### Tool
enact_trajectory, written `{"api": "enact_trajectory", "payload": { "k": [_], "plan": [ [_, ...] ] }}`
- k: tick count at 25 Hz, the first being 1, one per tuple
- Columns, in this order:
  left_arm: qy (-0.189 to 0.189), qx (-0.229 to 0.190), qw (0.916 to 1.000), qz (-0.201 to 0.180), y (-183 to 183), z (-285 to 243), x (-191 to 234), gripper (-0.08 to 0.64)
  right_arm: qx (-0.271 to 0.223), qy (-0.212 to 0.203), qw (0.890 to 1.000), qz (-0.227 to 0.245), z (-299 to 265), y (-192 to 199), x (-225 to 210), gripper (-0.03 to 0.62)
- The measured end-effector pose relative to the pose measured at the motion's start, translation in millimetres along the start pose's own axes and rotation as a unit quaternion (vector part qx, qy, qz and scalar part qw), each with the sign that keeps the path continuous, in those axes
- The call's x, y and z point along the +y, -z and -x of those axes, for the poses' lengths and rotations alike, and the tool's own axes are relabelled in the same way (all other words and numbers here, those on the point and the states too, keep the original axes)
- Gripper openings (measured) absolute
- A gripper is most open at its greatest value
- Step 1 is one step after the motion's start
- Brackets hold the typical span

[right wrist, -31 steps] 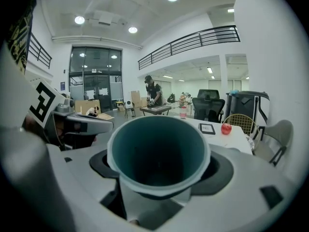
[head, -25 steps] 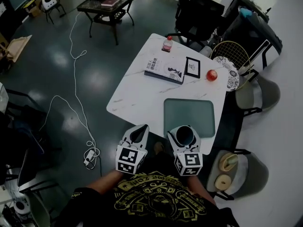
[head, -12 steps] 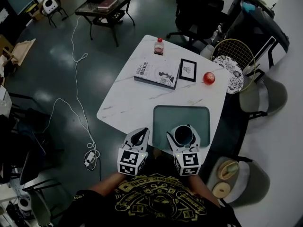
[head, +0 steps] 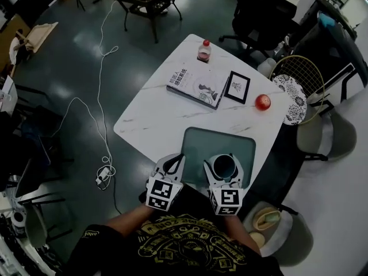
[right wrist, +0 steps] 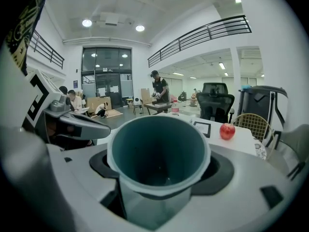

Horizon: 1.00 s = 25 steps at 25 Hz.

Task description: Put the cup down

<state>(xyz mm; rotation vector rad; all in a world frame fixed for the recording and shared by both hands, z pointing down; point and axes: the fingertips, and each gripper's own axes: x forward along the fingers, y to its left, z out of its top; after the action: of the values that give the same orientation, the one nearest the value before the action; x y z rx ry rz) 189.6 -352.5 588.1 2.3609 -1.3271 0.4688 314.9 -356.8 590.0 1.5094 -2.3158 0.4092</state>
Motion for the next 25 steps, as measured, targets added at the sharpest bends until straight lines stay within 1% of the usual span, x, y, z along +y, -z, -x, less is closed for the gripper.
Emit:
{"api": "enact_trajectory", "payload": {
  "k": [5,10,19,22,25],
  "plan": [
    [-0.015,0.007,0.9999,0.001,3,-13,2,0.009,0.002,-0.006,1.000,0.009,-14,3,-8,0.379],
    [-0.018,0.014,0.9997,0.004,5,-21,2,0.009,0.008,-0.005,1.000,0.013,-25,9,-14,0.379],
    [-0.042,0.024,0.9986,0.023,16,-29,15,0.009,0.010,-0.004,1.000,0.019,-37,25,-25,0.379],
    [-0.044,0.027,0.9983,0.025,18,-32,16,0.009,0.012,0.004,1.000,0.024,-40,24,-29,0.380],
    [-0.042,0.030,0.9983,0.026,20,-33,14,0.009,0.013,0.002,1.000,0.025,-42,31,-29,0.380]
  ]
}}
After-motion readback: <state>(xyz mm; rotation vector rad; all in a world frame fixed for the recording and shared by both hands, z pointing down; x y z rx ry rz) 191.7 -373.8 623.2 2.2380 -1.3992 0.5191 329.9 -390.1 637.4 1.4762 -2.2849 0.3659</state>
